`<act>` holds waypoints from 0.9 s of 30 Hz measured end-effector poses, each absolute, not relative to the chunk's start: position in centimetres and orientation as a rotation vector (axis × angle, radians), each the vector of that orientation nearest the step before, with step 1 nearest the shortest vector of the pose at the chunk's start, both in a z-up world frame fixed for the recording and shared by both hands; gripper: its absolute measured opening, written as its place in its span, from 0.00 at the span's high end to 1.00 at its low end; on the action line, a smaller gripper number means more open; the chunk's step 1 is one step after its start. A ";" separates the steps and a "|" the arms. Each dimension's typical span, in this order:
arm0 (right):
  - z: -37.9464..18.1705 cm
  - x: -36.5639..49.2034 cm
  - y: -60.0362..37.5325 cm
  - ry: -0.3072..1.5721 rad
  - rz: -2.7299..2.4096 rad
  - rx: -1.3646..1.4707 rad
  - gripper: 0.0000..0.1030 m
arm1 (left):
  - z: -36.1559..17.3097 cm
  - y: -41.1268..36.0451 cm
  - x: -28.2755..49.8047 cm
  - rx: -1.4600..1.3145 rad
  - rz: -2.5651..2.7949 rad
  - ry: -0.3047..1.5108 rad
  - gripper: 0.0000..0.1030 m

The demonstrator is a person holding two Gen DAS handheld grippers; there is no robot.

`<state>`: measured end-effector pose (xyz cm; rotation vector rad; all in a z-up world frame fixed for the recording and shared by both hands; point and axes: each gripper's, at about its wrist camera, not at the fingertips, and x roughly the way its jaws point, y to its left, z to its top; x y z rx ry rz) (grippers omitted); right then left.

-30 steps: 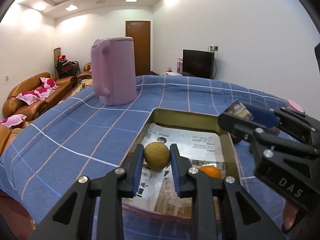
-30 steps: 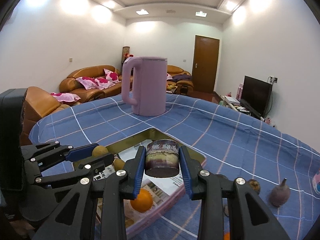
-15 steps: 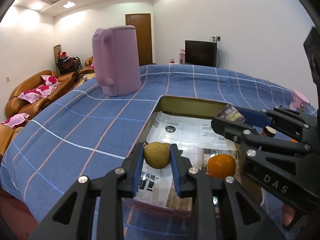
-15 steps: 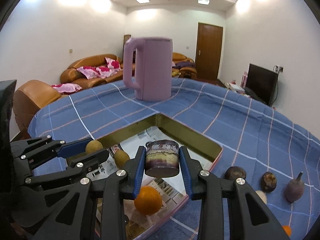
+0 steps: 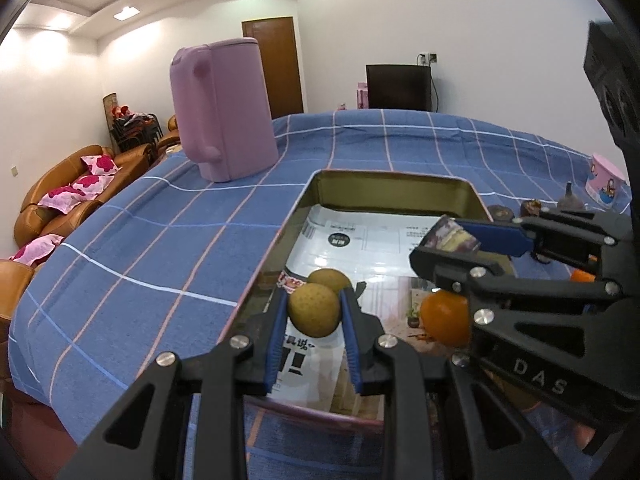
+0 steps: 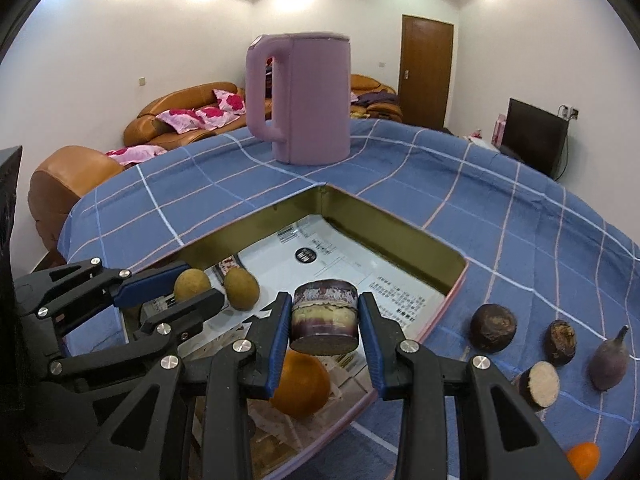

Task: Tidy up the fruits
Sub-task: 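Lower the held kiwi and striped can over the tin box, then open the left tool dropping the kiwi while the right releases the can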

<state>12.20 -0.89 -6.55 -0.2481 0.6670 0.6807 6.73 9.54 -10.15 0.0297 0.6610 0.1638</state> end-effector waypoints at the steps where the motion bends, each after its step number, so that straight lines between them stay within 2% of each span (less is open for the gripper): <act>1: -6.6 12.2 -0.9 0.669 0.681 -0.248 0.65 | -10.2 9.5 6.8 0.030 0.164 0.662 0.72; 8: -6.5 12.3 -1.2 0.676 0.666 -0.239 0.61 | -10.1 9.5 6.5 0.028 0.162 0.668 0.72; 13: -6.2 12.0 -1.8 0.653 0.650 -0.234 0.57 | -10.0 9.4 6.5 0.017 0.152 0.674 0.65; 14: -6.1 11.9 -2.1 0.649 0.648 -0.225 0.57 | -10.0 9.3 6.4 0.015 0.143 0.677 0.57; 17: -5.8 11.5 -2.6 0.638 0.665 -0.198 0.47 | -9.7 8.7 6.1 0.023 0.145 0.667 0.31; 27: -4.1 9.8 -5.6 0.571 0.639 -0.129 0.46 | -8.4 6.7 5.0 0.031 0.095 0.635 0.29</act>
